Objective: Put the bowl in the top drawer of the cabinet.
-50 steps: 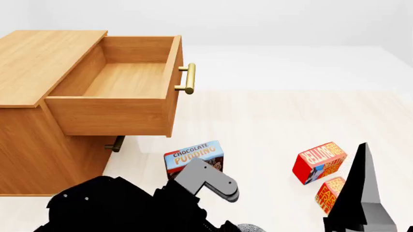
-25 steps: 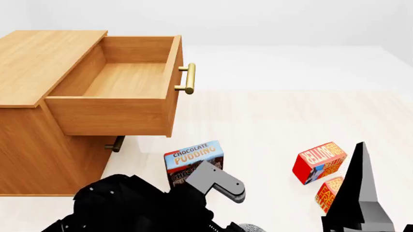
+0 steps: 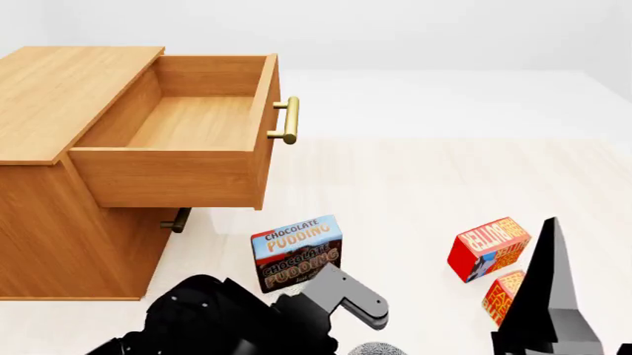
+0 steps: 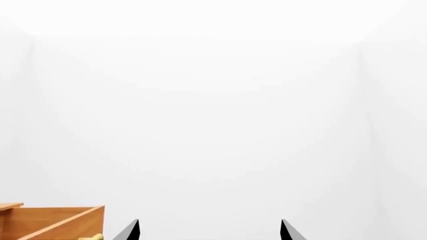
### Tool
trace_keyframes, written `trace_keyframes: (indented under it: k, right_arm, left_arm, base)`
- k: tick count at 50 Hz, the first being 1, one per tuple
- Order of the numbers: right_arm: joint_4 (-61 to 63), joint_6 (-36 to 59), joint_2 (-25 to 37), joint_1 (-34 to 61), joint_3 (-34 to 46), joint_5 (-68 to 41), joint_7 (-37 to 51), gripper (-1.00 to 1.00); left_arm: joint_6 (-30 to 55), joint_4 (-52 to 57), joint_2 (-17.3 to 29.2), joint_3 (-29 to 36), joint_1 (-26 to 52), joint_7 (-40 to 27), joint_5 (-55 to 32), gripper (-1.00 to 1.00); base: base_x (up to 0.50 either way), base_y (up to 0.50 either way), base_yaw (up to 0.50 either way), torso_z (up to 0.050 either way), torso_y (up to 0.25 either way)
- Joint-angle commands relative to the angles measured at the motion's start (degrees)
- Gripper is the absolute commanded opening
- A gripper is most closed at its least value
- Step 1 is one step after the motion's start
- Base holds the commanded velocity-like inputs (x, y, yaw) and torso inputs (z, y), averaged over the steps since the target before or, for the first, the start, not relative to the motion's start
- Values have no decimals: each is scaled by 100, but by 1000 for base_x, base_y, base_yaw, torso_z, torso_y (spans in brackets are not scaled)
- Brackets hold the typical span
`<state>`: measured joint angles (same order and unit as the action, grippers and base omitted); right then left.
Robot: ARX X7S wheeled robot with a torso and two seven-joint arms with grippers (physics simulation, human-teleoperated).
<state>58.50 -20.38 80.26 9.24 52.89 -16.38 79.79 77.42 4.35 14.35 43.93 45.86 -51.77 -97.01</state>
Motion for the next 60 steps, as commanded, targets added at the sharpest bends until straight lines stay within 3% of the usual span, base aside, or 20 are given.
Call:
trace_keyframes:
  k: [1,24,60]
  right_arm:
    - [-62,6,-77,11,8,-20,-59,100]
    - [-211,-116,-102,-13,-19,-50,-89,100]
    - [-28,-62,-2,-92,-37,69,16,100]
  left_arm:
    - [-95,-168,-136,224,-18,272,328,100]
    - [-295,-556,-227,853,5,1071,1259,100]
    - [-714,-771,-417,1141,-115,1529,1505,100]
  base:
    - [0,0,0,0,0]
    - [0,0,0,0,0]
    - [0,0,0,0,0]
